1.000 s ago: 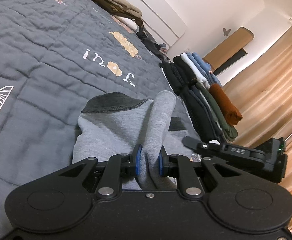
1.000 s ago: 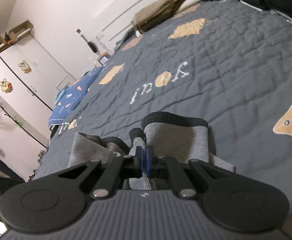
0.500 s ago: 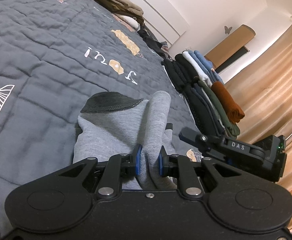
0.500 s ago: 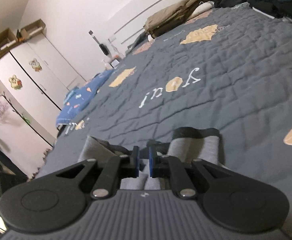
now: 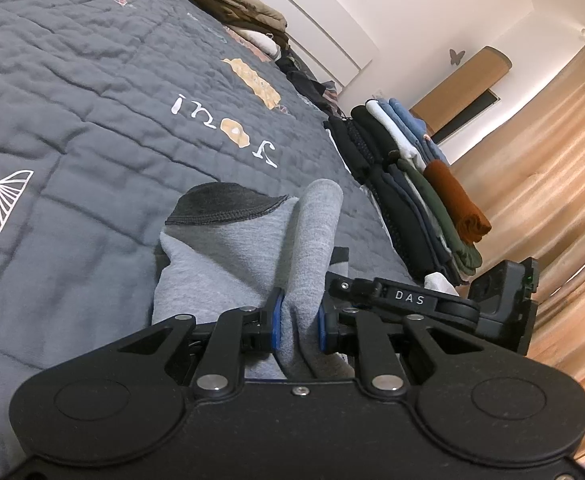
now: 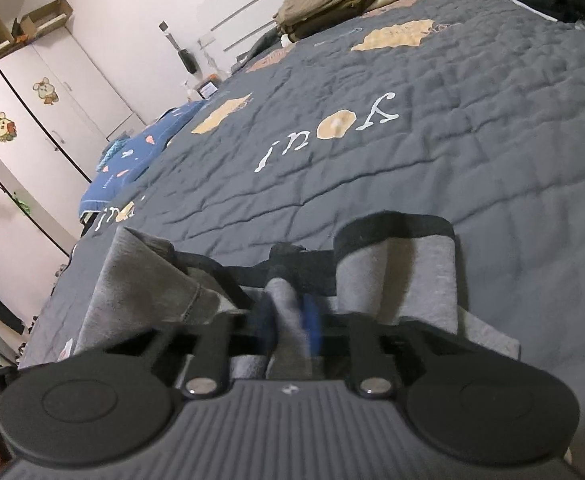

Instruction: Fold clothes

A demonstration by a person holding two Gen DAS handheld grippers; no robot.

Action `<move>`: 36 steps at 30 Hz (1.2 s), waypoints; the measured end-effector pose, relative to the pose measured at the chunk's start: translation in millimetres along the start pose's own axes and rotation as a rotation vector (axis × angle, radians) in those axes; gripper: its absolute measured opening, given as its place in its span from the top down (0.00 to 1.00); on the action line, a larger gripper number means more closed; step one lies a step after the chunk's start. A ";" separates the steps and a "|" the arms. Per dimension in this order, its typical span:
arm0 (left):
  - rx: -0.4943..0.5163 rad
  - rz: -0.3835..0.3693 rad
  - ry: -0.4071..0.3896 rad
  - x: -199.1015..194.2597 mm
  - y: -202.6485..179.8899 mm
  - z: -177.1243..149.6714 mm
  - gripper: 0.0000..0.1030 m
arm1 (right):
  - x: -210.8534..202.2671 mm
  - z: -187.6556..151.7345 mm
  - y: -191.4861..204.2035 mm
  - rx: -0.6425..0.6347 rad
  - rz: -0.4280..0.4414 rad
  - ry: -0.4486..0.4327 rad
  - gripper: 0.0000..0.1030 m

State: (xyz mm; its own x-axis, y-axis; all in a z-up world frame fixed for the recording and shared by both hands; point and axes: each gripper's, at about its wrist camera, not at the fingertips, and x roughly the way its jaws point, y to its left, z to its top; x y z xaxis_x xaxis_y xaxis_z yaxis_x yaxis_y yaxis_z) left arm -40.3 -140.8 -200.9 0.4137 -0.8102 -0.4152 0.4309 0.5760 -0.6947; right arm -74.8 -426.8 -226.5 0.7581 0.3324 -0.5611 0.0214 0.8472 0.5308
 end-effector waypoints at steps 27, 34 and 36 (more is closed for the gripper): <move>-0.026 -0.010 -0.030 1.4 -5.6 -3.6 0.83 | -79.4 21.5 -18.4 -0.009 0.032 -0.145 0.71; -0.038 -0.017 -0.031 0.0 -4.8 -5.1 0.83 | -39.5 1.5 -8.0 -0.043 0.095 0.102 0.62; -0.038 -0.019 -0.029 -0.1 -4.1 -4.1 0.83 | -31.6 -3.6 -10.7 -0.036 0.088 0.141 0.62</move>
